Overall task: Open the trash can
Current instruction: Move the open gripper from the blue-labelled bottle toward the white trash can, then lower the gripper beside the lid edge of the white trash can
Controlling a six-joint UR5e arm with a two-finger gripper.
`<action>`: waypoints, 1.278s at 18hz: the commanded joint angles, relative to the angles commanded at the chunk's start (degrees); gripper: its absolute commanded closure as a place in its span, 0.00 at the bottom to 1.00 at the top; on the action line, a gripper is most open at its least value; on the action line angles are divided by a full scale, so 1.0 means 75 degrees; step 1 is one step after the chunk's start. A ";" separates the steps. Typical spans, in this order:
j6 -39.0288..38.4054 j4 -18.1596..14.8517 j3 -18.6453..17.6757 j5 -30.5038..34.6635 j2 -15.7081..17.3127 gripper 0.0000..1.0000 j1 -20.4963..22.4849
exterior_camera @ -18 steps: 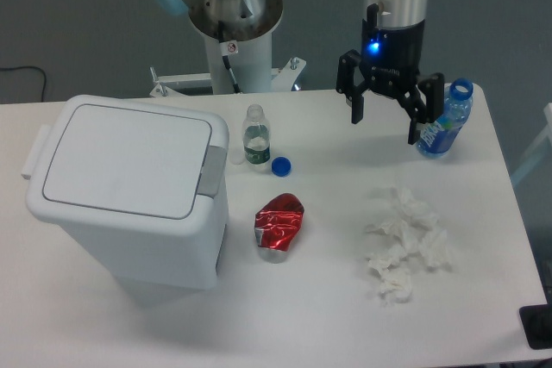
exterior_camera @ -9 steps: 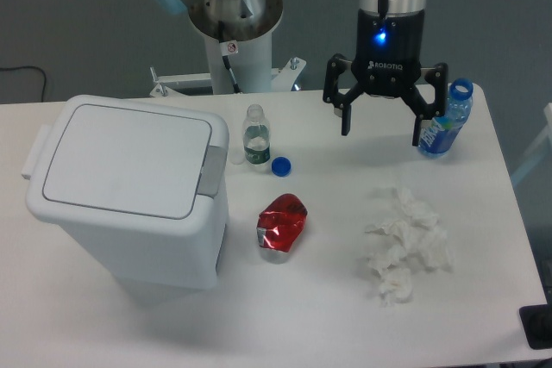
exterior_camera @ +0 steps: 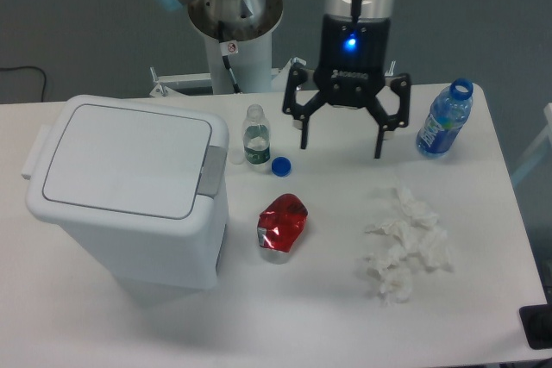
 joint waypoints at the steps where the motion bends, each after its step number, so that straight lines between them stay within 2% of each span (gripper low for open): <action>1: -0.0082 0.0012 0.0011 0.0000 -0.0023 0.00 -0.0047; 11: -0.0142 0.0141 0.0035 -0.0023 -0.0258 0.00 -0.0598; 23: -0.0142 0.0141 -0.0105 -0.0012 -0.0410 0.00 -0.0844</action>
